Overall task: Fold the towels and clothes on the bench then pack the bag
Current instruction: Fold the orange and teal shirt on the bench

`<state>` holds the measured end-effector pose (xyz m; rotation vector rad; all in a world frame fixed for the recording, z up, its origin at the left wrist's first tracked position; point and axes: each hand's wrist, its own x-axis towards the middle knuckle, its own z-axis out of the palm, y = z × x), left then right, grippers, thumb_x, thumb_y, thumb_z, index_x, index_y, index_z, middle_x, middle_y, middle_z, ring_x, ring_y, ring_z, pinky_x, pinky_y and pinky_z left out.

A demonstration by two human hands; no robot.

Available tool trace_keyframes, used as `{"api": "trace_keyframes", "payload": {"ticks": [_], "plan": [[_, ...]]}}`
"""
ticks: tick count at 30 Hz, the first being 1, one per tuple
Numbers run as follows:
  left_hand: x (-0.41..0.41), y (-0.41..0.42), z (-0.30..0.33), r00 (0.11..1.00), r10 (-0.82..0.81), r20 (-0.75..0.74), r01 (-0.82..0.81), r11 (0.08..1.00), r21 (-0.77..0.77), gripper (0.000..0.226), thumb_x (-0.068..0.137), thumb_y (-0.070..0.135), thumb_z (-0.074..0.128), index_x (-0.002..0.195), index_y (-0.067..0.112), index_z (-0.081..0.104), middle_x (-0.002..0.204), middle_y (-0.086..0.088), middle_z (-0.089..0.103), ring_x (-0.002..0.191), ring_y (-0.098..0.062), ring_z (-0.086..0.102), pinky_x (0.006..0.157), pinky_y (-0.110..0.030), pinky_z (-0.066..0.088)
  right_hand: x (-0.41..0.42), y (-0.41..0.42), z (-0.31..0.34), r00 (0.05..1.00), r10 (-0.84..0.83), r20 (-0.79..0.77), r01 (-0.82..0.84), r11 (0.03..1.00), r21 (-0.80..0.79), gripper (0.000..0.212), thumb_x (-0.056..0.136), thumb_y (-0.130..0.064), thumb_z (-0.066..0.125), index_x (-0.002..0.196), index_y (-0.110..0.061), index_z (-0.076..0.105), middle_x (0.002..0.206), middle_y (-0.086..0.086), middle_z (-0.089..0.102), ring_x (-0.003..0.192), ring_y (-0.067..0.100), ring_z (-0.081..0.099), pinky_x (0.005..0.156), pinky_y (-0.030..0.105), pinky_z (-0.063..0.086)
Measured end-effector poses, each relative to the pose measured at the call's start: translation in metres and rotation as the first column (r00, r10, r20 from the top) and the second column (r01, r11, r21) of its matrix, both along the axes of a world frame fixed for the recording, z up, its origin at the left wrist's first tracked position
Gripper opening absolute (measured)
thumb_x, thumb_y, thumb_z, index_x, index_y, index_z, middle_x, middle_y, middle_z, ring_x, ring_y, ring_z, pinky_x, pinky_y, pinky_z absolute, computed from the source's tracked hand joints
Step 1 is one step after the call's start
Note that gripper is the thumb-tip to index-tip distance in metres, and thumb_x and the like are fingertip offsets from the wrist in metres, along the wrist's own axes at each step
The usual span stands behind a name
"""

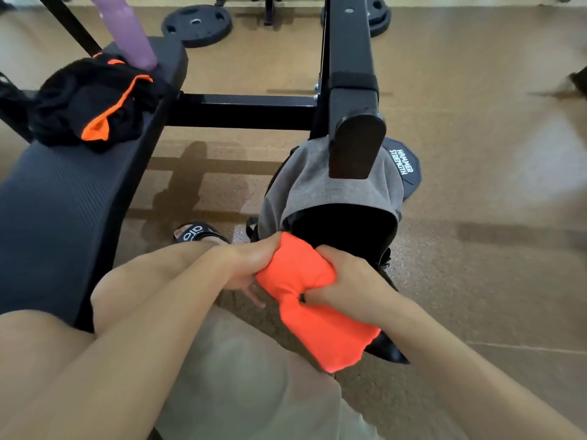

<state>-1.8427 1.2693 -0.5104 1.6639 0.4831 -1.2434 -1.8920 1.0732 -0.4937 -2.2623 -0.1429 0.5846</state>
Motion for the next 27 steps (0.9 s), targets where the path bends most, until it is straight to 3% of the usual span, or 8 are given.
{"api": "trace_keyframes", "payload": {"ticks": [4,7,10,13,16,19,23,27], "plan": [[-0.011,-0.01,0.001,0.997,0.074,0.019,-0.075,0.997,0.025,0.041,0.102,0.052,0.037,0.089,0.02,0.058,0.068,-0.007,0.068,0.064,-0.023,0.063,0.081,-0.043,0.055,-0.01,0.001,-0.001,0.985,-0.052,-0.166,0.072,0.991,0.114,0.047,0.057,-0.039,0.084,0.097,-0.027,0.062,0.09,-0.005,0.069,0.088,0.015,0.065,0.082,0.041,0.055],[-0.015,-0.014,-0.003,0.991,0.124,0.051,-0.129,0.986,0.108,0.045,0.098,0.057,0.043,0.097,0.014,0.054,0.099,-0.016,0.07,0.093,-0.03,0.067,0.093,-0.044,0.054,-0.016,-0.007,-0.005,0.943,-0.075,-0.324,0.146,0.969,0.201,0.053,0.061,-0.029,0.088,0.109,-0.031,0.066,0.099,-0.002,0.074,0.094,0.017,0.07,0.089,0.042,0.057],[-0.016,-0.006,-0.014,0.99,0.042,0.133,-0.083,0.945,0.318,0.088,0.078,0.086,0.043,0.119,0.01,0.057,0.125,-0.014,0.063,0.111,-0.029,0.061,0.1,-0.04,0.047,-0.017,-0.021,-0.001,0.907,-0.04,-0.419,0.166,0.949,0.268,0.057,0.057,-0.027,0.086,0.11,-0.033,0.068,0.097,-0.003,0.077,0.092,0.016,0.073,0.087,0.039,0.059],[-0.02,-0.003,-0.024,0.984,-0.108,0.14,0.071,0.966,0.247,0.094,0.089,0.083,0.019,0.108,0.004,0.066,0.091,-0.018,0.076,0.079,-0.032,0.074,0.076,-0.033,0.058,-0.005,-0.038,0.008,0.924,-0.062,-0.378,0.18,0.942,0.285,0.052,0.056,-0.028,0.083,0.106,-0.028,0.069,0.096,0.001,0.077,0.092,0.02,0.073,0.086,0.043,0.059],[-0.029,-0.003,-0.009,0.956,-0.2,0.217,0.137,0.952,0.274,0.062,0.102,0.061,0.028,0.121,0.009,0.054,0.092,-0.018,0.076,0.074,-0.028,0.077,0.076,-0.039,0.063,0.015,-0.041,0.009,0.988,-0.15,-0.04,0.152,0.985,0.082,0.048,0.067,-0.031,0.084,0.11,-0.029,0.063,0.097,-0.002,0.072,0.092,0.022,0.066,0.08,0.041,0.053],[-0.032,0.004,-0.013,0.86,-0.425,0.282,0.296,0.866,0.403,0.039,0.101,0.037,0.047,0.1,0.003,0.066,0.085,-0.013,0.077,0.075,-0.024,0.076,0.078,-0.037,0.062,0.032,-0.02,-0.007,0.943,0.002,0.333,0.093,0.958,-0.271,0.053,0.082,-0.035,0.07,0.131,-0.031,0.05,0.101,0.006,0.069,0.091,0.035,0.065,0.071,0.04,0.05],[-0.04,0.002,-0.009,0.838,-0.493,0.233,0.353,0.816,0.457,0.022,0.089,0.023,0.056,0.085,0.002,0.063,0.076,-0.011,0.077,0.064,-0.019,0.073,0.069,-0.032,0.061,0.05,0.0,-0.048,0.819,0.525,0.233,-0.275,0.714,-0.644,0.061,0.094,-0.039,0.056,0.15,-0.036,0.033,0.131,0.003,0.062,0.112,0.031,0.065,0.084,0.038,0.052],[-0.046,0.006,0.002,0.739,-0.649,0.178,0.483,0.696,0.531,0.013,0.075,0.012,0.067,0.086,0.005,0.067,0.081,-0.008,0.057,0.068,-0.022,0.046,0.054,-0.027,0.035,0.067,0.005,-0.072,0.706,0.667,0.236,-0.353,0.621,-0.699,0.053,0.096,-0.034,0.049,0.148,-0.037,0.037,0.139,0.003,0.056,0.117,0.031,0.062,0.083,0.039,0.051]]}}
